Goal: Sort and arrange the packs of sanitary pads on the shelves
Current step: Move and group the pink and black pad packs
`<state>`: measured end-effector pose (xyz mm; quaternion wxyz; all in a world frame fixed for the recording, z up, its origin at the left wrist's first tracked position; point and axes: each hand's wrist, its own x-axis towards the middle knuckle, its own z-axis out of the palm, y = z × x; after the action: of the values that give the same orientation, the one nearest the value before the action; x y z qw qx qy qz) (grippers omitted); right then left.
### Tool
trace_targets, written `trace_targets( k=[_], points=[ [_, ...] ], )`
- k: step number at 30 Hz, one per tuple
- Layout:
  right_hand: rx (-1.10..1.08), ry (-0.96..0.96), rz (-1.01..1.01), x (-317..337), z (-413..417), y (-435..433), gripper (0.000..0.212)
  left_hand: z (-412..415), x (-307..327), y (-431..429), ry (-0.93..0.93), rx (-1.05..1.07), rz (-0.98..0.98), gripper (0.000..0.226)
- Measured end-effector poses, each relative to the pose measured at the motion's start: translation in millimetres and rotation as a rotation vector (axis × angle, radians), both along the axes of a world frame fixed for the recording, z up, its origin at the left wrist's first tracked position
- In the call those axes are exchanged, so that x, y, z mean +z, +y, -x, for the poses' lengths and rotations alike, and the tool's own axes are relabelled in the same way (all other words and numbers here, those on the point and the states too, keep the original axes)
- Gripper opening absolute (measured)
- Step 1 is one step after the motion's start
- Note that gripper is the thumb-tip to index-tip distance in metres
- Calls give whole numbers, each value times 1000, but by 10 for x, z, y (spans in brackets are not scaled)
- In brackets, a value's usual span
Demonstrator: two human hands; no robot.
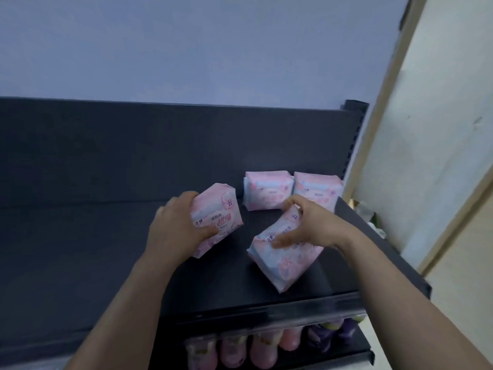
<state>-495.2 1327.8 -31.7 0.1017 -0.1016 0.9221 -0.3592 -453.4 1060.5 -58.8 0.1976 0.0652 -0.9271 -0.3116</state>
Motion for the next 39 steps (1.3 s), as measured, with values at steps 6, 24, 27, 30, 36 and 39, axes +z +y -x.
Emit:
trace_targets(
  k=[6,24,27,30,36,39],
  points=[
    [167,117,30,127,-152,-948,91,-585,92,-813,46,167,9,67],
    [649,216,580,113,-2247,-5236,72,-4054,270,-3940,52,879,119,61],
    [751,203,590,105,-2700,-5847,69,-4644,237,-4235,34,1012,120,64],
    [849,186,596,85,-3114,-6394,67,-5176,175,-4450,7,1136,125,66],
    [1034,146,624,-48,-3850,-7390,67,-5965,71,-4835,-55,1370,82,66],
    [1101,149,644,-105,-4135,-7886,66,-6242,16,-5130,-99,1484,59,70]
  ],
)
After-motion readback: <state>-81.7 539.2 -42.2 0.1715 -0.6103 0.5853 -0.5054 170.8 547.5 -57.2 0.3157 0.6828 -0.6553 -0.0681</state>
